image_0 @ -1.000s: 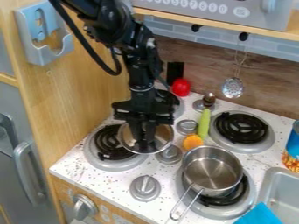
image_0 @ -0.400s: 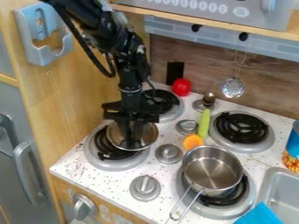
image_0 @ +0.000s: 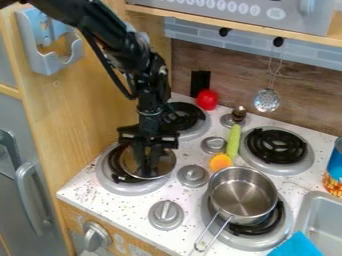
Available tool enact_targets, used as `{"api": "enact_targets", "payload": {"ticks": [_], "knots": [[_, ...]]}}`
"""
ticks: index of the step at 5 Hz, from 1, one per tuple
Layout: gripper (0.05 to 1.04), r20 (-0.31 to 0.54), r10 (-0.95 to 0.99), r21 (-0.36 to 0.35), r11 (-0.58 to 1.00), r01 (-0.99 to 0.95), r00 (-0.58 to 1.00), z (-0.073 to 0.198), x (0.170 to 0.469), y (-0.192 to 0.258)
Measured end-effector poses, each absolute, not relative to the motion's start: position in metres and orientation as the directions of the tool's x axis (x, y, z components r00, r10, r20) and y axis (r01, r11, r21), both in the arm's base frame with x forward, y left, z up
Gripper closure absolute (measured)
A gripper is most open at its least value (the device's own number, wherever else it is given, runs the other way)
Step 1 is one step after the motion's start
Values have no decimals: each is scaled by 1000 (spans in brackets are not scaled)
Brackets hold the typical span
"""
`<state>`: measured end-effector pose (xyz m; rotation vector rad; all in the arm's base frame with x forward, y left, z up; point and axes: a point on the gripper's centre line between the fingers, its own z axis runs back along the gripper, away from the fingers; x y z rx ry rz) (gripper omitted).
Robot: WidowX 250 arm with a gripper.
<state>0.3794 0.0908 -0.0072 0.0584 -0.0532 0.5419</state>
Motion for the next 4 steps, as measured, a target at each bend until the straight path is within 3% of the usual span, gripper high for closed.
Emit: {"api": "enact_targets", "payload": {"ticks": [1,3,4], "knots": [[691,59,518,44,852,-521,853,-8,384,92],[144,38,525,54,849,-526,850,-4,376,85],[73,80,535,37,841,-539,841,30,376,74]]}}
